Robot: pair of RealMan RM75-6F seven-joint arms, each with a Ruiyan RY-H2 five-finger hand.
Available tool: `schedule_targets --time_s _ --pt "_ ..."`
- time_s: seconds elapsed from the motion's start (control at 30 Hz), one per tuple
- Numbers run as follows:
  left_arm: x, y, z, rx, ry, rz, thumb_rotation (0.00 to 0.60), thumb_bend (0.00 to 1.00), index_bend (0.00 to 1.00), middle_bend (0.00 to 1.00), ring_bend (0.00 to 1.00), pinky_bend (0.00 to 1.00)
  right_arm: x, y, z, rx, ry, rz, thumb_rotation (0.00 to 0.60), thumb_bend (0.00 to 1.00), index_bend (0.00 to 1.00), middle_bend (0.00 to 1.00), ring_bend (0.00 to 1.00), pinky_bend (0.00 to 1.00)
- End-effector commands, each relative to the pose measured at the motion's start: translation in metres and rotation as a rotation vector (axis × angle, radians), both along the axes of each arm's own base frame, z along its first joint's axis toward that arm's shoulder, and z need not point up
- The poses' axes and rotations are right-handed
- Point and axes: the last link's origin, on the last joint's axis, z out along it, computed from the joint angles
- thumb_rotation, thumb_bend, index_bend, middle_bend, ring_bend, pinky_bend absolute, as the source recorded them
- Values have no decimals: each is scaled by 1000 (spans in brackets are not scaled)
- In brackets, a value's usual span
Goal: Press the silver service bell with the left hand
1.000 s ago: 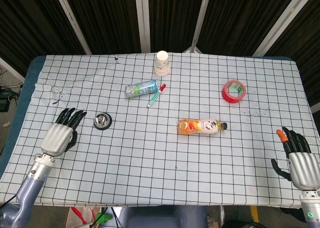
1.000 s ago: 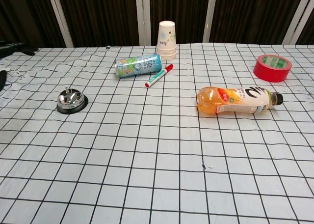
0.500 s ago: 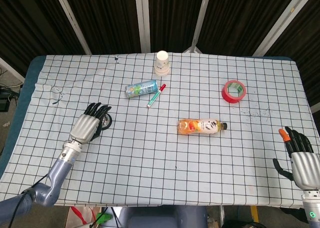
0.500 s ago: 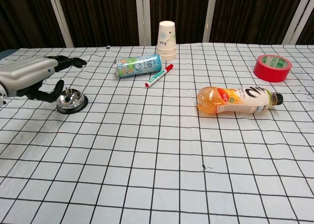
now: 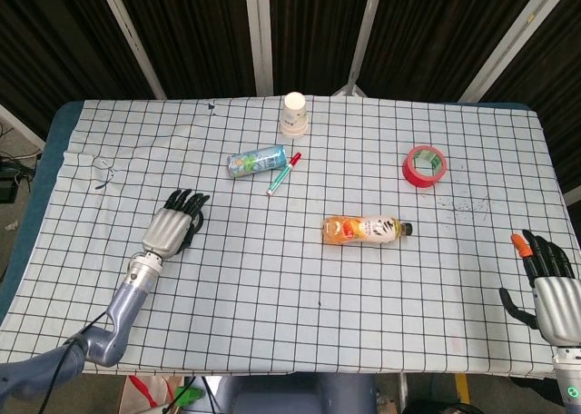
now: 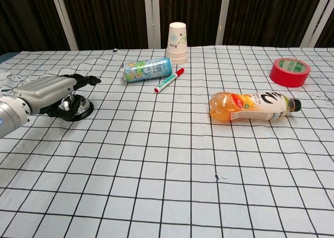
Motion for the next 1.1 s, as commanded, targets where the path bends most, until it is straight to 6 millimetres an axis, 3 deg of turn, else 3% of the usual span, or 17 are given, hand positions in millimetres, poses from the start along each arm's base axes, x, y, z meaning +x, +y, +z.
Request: schedule_targets --time_s 0.03,0.4,0.57,0.7,0.83,0.97,1.1 --pt "-2 4 -10 -20 24 19 600 998 46 71 0 42 0 0 0 2 0 0 600 389 88 5 19 95" --pt "-11 6 -20 -36 69 44 600 998 35 62 0 31 0 1 1 1 -5 3 600 389 88 5 19 95" --pt "-2 5 -12 -6 59 -2 600 998 34 62 0 31 0 1 1 2 -6 5 600 389 88 5 19 95" --pt "19 -2 16 89 -9 -95 600 998 34 62 0 31 1 1 1 3 -6 7 600 389 88 5 19 95" --pt "32 -23 57 197 -88 -162 600 998 34 64 0 31 2 1 0 7 -5 13 600 389 88 5 19 95" --pt "25 -58 100 281 -76 -149 600 998 33 65 0 31 3 1 -2 12 -3 13 600 389 88 5 19 95" --pt "1 -98 131 295 11 -42 600 997 27 66 0 31 3 2 -2 12 -2 13 600 388 88 5 19 95"
